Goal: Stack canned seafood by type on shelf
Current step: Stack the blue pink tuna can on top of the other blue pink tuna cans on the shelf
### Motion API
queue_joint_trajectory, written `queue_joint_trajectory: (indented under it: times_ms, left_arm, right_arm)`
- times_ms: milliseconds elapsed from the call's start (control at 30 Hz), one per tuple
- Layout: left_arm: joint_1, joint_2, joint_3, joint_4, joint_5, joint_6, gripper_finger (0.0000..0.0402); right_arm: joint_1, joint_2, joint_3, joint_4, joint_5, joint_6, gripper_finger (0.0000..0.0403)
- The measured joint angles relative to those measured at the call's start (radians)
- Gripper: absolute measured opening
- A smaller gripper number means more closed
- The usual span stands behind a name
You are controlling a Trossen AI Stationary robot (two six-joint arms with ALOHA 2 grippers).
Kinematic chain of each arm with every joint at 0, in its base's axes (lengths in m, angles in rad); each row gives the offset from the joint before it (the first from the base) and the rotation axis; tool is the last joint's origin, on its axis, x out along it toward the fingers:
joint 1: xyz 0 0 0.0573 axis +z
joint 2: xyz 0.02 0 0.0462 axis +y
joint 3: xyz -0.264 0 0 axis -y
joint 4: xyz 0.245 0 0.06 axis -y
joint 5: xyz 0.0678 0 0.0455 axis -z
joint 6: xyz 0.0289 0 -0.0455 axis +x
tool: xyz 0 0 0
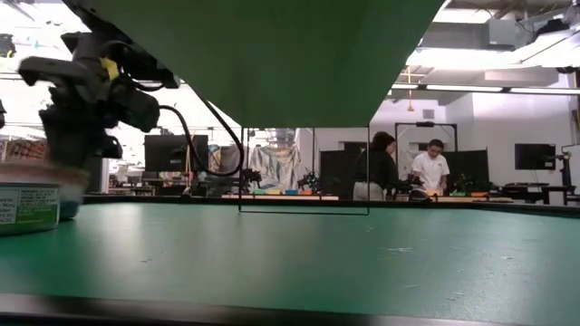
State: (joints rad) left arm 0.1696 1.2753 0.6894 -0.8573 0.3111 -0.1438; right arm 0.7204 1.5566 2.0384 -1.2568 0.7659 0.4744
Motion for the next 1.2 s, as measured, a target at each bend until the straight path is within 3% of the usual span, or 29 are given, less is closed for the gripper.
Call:
queue_joint_trajectory:
  times_ms: [433, 667, 767, 867, 1000, 1200]
  left_arm:
    - [0.216, 0.004, 0.000, -0.019, 0.058, -0.054, 0.0000]
    - [0.284, -0.073, 0.203, -0.257, -0.146, 0.002, 0.0000]
    - [0.262, -0.125, 0.292, -0.305, -0.211, -0.063, 0.0013]
    - [0.224, -0.174, 0.329, -0.332, -0.151, -0.180, 0.0051]
    - [0.113, -0.240, 0.320, -0.283, -0.046, -0.323, 0.0133]
    - [-0.078, -0.254, 0.300, -0.192, -0.164, -0.355, 0.0262]
  right_arm:
    - [-0.006, 0.000, 0.000, 0.000, 0.040, 0.005, 0.0276]
    - [-0.011, 0.000, 0.000, -0.031, 0.048, 0.056, 0.0276]
    - [-0.029, 0.000, 0.000, -0.033, 0.047, 0.060, 0.0276]
    - [-0.042, 0.000, 0.000, -0.035, 0.048, 0.060, 0.0276]
    - [-0.056, 0.000, 0.000, -0.043, 0.048, 0.075, 0.0276]
    - [-0.056, 0.000, 0.000, -0.058, 0.048, 0.076, 0.0276]
